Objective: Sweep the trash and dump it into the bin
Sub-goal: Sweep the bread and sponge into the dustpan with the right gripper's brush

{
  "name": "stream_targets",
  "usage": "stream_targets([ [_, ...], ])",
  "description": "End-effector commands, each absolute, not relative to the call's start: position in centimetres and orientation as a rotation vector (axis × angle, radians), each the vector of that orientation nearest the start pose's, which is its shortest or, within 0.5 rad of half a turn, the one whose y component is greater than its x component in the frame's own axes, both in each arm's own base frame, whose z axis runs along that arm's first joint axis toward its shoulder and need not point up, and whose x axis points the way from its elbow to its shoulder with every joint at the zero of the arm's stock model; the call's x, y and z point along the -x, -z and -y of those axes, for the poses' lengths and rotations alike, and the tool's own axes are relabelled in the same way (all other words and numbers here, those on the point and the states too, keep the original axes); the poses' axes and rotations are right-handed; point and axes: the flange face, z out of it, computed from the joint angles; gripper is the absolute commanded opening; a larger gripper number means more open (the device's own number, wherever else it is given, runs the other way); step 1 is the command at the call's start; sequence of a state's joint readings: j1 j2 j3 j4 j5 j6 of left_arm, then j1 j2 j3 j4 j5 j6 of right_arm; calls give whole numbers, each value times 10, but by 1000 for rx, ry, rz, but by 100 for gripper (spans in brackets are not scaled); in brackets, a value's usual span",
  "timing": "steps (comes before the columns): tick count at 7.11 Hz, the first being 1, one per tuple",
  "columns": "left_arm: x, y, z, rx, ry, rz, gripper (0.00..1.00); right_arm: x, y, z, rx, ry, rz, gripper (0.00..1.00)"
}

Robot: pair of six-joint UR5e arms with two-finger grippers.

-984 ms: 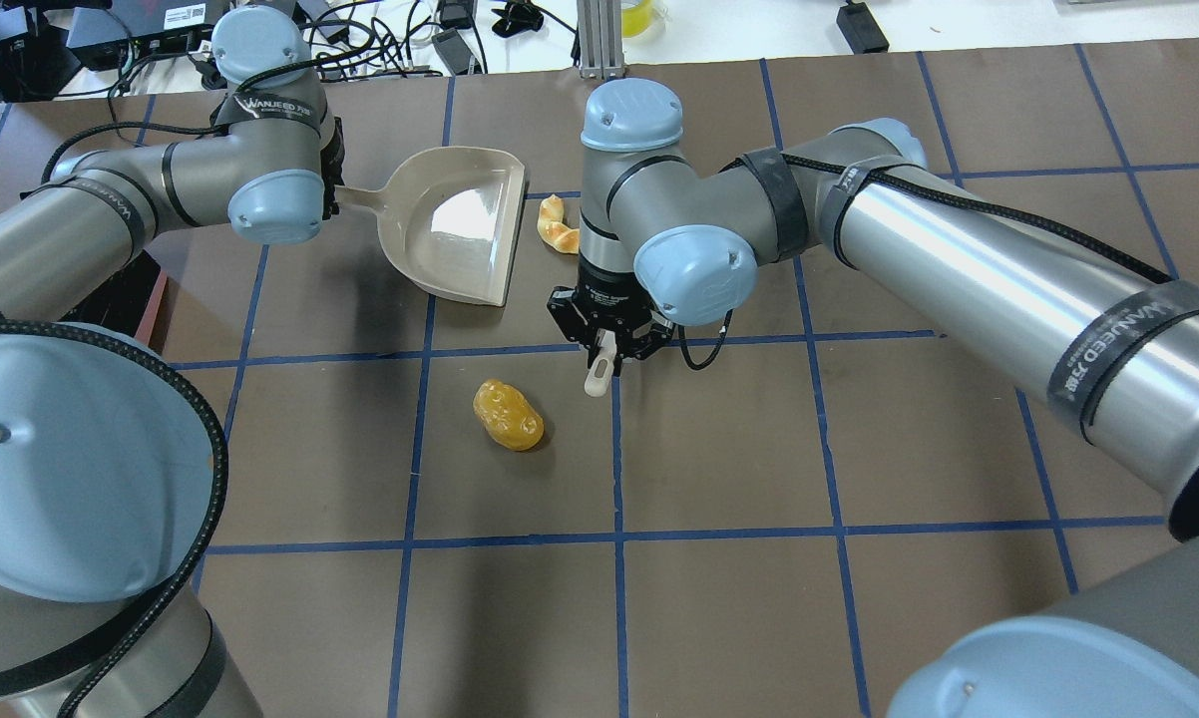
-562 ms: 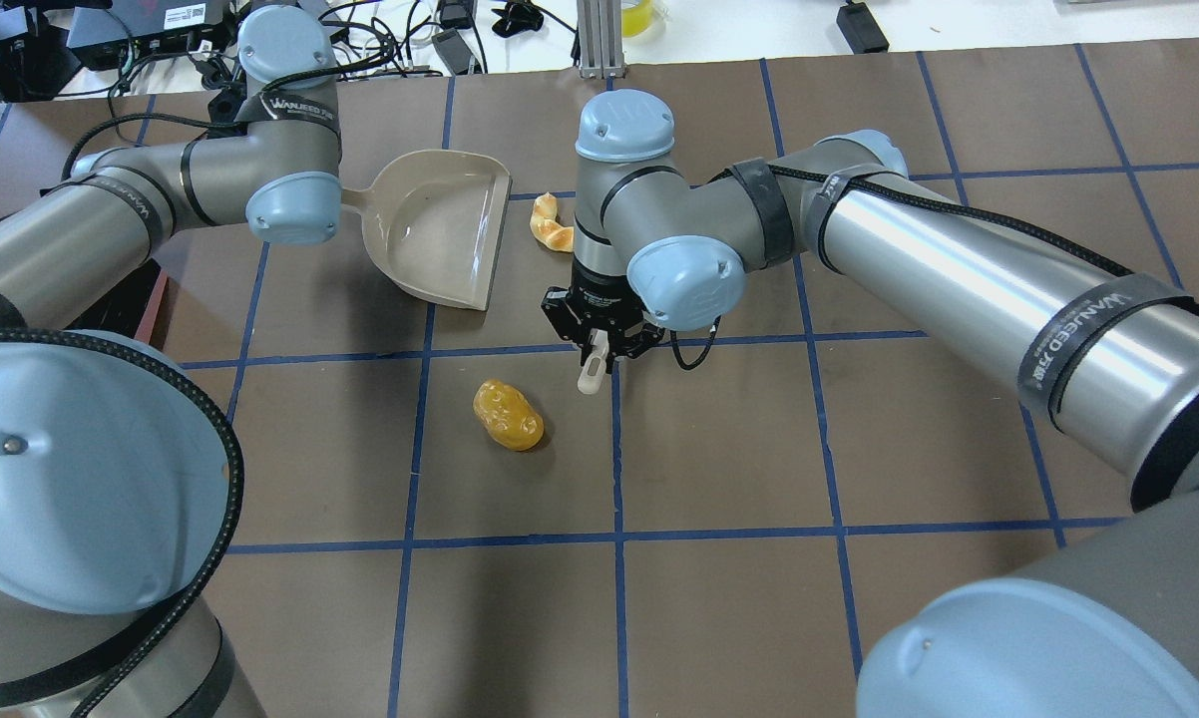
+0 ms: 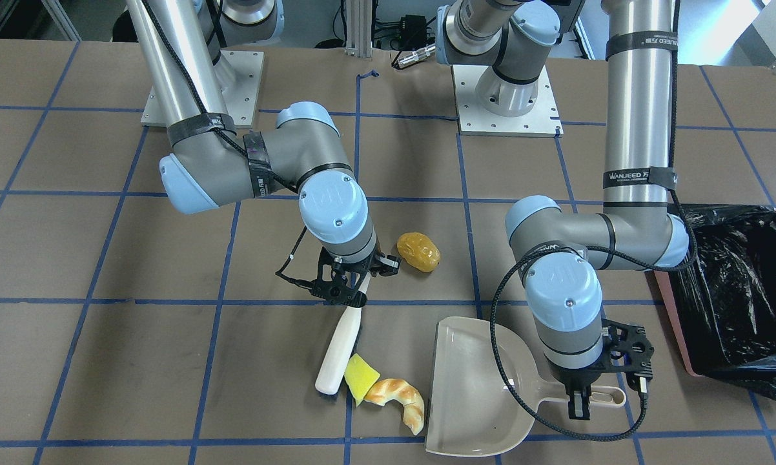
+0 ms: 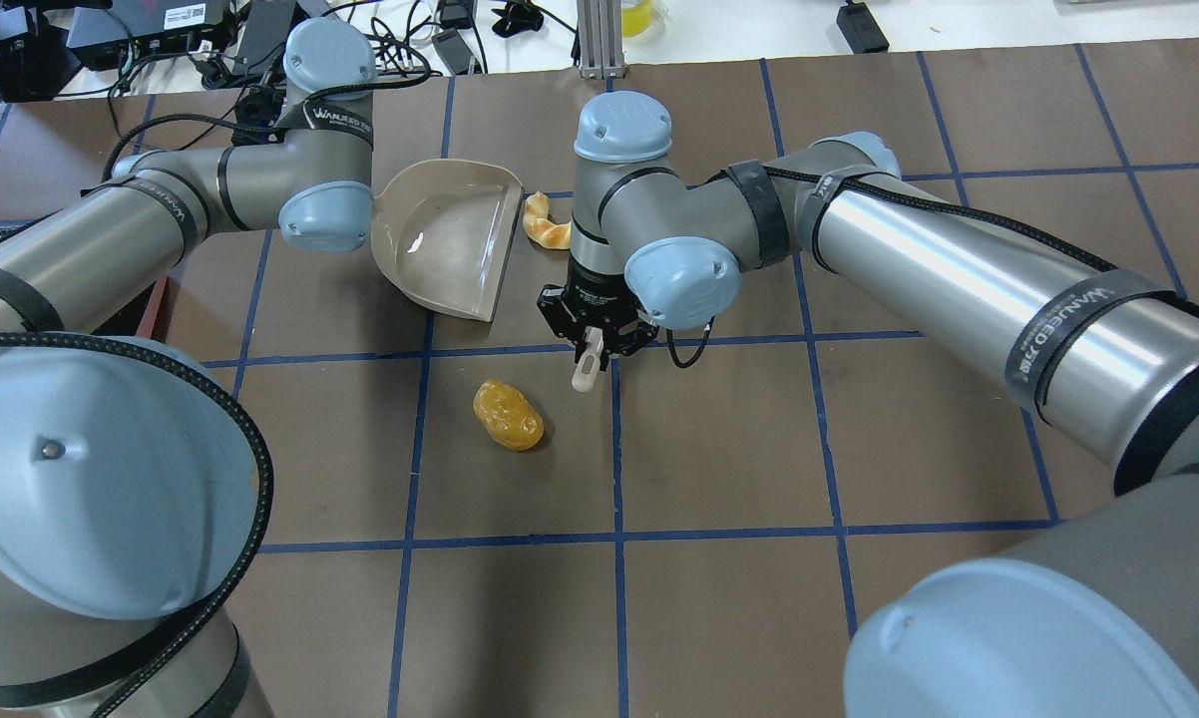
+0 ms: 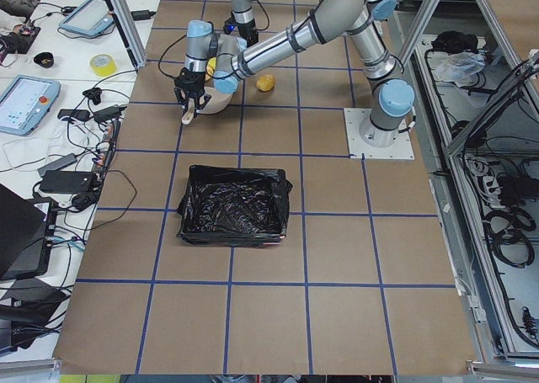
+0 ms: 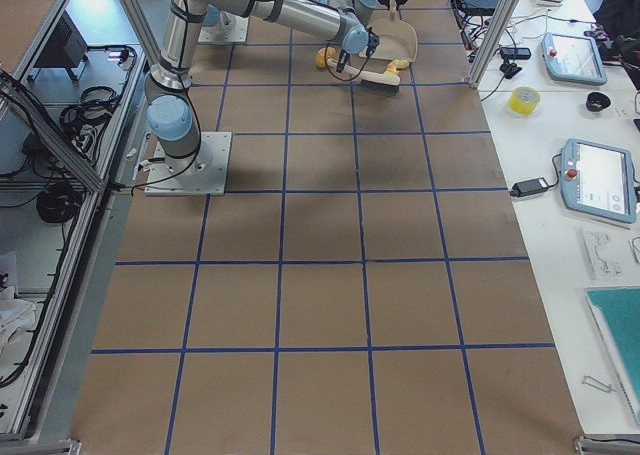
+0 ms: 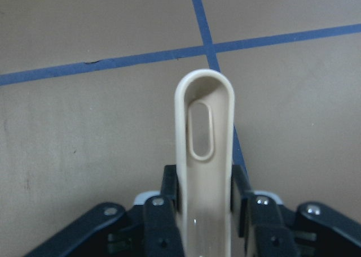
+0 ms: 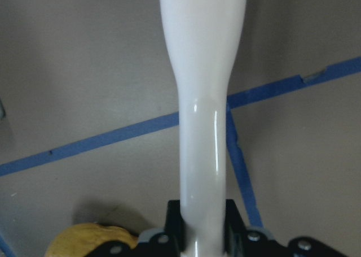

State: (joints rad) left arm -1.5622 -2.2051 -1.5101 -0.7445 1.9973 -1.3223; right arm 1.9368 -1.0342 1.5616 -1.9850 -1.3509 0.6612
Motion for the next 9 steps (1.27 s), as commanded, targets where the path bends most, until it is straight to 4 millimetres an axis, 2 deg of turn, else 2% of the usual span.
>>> stream_targets([
  [1,88,-228,702,1843,672,-2218,0,-412,-223,562,-318,-309,-2870,0],
  [3,88,-228,702,1842,674,-2219,0,-447,-219,558,-77,-297,-2848,0],
  [4,88,-227,702,1843,674,-2218,0,-457,-225,558,-56,-305,-2794,0],
  [5,88,-224,702,1842,670,-2218,0,-470,-234,565,-35,-298,-2720,0],
  [6,88,-225,703,1843,672,-2218,0,-480,-234,576,-39,-319,-2670,0],
  [7,89,-224,702,1847,673,-2216,0,-478,-236,577,-38,-325,-2694,0],
  [8,89,-227,703,1838,683,-2227,0,-465,-237,576,-57,-349,-2798,0],
  [9,89,-228,703,1835,683,-2235,0,-454,-263,564,-71,-386,-2852,0],
])
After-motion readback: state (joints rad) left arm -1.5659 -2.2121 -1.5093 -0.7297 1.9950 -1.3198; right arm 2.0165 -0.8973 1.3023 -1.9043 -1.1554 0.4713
